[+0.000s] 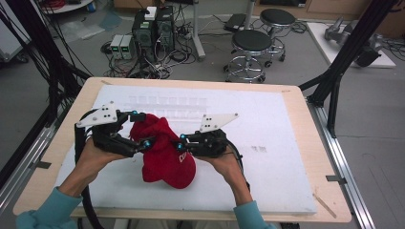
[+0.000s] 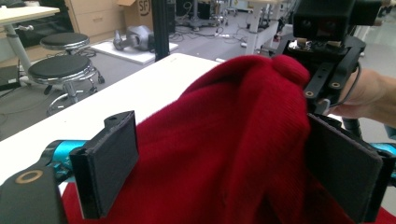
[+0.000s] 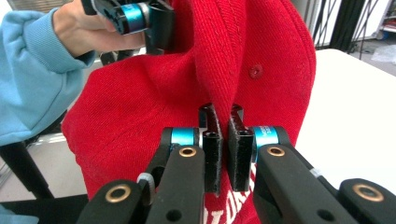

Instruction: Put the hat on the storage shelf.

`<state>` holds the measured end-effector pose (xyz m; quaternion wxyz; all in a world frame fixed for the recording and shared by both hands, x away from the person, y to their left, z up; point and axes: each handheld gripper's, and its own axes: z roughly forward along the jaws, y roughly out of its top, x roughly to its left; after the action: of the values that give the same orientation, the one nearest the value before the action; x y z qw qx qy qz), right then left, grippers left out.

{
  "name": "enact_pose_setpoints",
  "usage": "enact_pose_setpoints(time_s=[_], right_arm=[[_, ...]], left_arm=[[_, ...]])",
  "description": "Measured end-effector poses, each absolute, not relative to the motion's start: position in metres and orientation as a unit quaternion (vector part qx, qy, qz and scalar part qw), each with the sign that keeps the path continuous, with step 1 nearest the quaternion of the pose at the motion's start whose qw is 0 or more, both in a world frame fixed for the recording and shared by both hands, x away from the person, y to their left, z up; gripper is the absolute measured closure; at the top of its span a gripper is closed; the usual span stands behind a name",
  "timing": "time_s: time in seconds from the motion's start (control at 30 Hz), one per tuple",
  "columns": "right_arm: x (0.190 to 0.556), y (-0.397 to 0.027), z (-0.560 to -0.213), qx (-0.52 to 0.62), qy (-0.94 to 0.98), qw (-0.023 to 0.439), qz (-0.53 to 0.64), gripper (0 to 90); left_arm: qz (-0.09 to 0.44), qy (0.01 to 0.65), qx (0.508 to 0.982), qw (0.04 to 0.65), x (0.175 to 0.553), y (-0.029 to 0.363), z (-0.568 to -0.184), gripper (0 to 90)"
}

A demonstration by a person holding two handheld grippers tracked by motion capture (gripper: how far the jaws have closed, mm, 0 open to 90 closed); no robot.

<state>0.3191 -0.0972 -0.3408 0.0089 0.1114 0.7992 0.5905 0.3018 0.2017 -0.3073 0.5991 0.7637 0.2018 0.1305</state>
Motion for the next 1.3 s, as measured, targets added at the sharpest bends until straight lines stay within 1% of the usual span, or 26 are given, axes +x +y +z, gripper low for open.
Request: enact_pose_setpoints(time_s=[0.1, 0.2, 0.47, 0.6, 0.87, 1.0, 1.23, 1.3], right_arm=[[0.32, -0.1, -0.34, 0.122, 0.796, 0.017, 0.592, 86.5], [0.319, -0.102, -0.337, 0.133, 0.791, 0.031, 0.597, 86.4], [0.318, -0.109, -0.33, 0.16, 0.773, 0.069, 0.61, 86.4], [0.319, -0.113, -0.329, 0.177, 0.761, 0.067, 0.62, 86.4], [0.318, -0.117, -0.321, 0.201, 0.739, 0.096, 0.636, 86.4], [0.319, -0.118, -0.318, 0.206, 0.728, 0.096, 0.647, 86.4], [0.32, -0.114, -0.316, 0.223, 0.719, 0.108, 0.649, 86.4], [0.32, -0.113, -0.316, 0.229, 0.716, 0.11, 0.651, 86.4]], left_arm=[[0.126, 0.21, 0.758, 0.604, 0.299, 0.206, -0.308, 13.6], [0.109, 0.218, 0.752, 0.613, 0.294, 0.21, -0.31, 13.8], [0.107, 0.227, 0.738, 0.627, 0.278, 0.223, -0.322, 13.9], [0.092, 0.234, 0.738, 0.626, 0.27, 0.224, -0.327, 13.9], [0.075, 0.244, 0.741, 0.62, 0.26, 0.213, -0.344, 13.9], [0.069, 0.247, 0.741, 0.621, 0.259, 0.207, -0.35, 13.8], [0.064, 0.255, 0.743, 0.615, 0.261, 0.191, -0.359, 14.0], [0.068, 0.251, 0.741, 0.619, 0.262, 0.186, -0.361, 17.3]])
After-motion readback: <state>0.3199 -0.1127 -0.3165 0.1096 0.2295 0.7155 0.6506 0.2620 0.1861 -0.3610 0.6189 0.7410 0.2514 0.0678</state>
